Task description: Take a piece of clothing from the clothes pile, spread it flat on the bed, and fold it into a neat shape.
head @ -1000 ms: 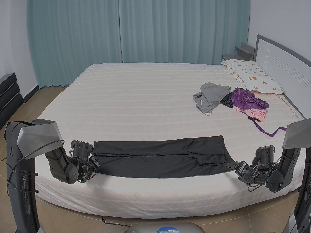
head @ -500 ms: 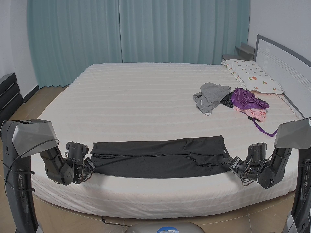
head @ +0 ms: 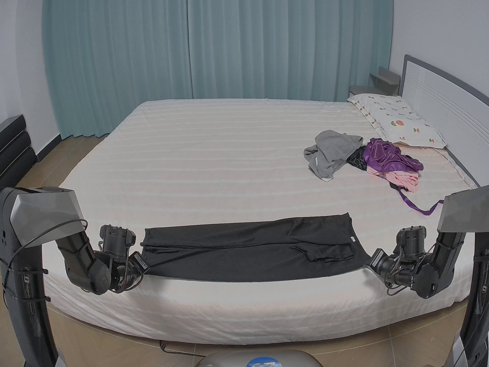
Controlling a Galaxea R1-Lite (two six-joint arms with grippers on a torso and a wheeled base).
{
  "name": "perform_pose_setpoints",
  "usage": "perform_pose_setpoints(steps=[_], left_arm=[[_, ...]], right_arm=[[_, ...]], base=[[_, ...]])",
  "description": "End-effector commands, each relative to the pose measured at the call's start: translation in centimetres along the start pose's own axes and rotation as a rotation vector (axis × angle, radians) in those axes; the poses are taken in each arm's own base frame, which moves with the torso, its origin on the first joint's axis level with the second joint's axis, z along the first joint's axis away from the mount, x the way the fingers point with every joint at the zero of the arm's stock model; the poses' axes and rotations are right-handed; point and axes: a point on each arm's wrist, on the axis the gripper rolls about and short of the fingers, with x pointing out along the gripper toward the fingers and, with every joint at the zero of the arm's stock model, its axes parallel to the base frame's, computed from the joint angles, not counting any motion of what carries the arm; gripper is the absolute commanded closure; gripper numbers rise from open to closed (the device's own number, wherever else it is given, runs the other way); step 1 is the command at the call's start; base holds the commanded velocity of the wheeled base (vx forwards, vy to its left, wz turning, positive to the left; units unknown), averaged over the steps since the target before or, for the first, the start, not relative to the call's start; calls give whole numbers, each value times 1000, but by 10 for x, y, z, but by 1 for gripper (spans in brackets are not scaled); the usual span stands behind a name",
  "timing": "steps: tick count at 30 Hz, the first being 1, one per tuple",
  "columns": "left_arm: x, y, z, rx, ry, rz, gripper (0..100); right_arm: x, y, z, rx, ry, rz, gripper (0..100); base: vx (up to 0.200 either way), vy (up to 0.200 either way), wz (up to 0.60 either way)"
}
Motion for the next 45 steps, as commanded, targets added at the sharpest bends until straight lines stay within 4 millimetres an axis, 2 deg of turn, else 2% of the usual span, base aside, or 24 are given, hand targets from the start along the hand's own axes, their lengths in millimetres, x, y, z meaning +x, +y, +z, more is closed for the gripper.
perform_pose_setpoints(steps=[1, 10, 19, 20, 24, 29, 32, 33, 37, 38, 45], left_arm=[[-9, 1, 1, 0, -2, -4, 100], [-14, 15, -12, 27, 44, 39, 100], [-11, 12, -9, 18, 60, 6, 100], [-11, 11, -9, 18, 58, 3, 100], [-10, 10, -7, 14, 54, -2, 100], [-10, 9, -5, 9, 49, -8, 100], [-9, 8, -5, 7, 48, -11, 100], [-9, 8, -4, 4, 48, -12, 100], [-8, 7, -3, 3, 45, -16, 100], [-8, 7, -3, 3, 45, -16, 100], [-8, 7, -3, 2, 44, -19, 100]], right_arm=[[-11, -2, 4, 11, -13, 1, 100], [-19, -11, -7, -16, 30, -38, 100], [-13, -8, -5, -25, 26, -23, 100], [-12, -8, -4, -24, 29, -15, 0], [-8, -6, -3, -20, 56, 24, 0], [15, 1, -2, -33, 57, 40, 0], [19, 2, -1, -35, 53, 40, 0], [28, 4, 3, -35, 35, 23, 0], [41, 5, 6, -40, 0, 4, 0], [41, 4, 5, -42, 0, -3, 100], [43, 5, 7, -40, -25, -6, 100]], base=[[0, 0, 0], [0, 0, 0], [0, 0, 0], [0, 0, 0], [0, 0, 0], [0, 0, 0], [0, 0, 0], [0, 0, 0], [0, 0, 0], [0, 0, 0], [0, 0, 0]])
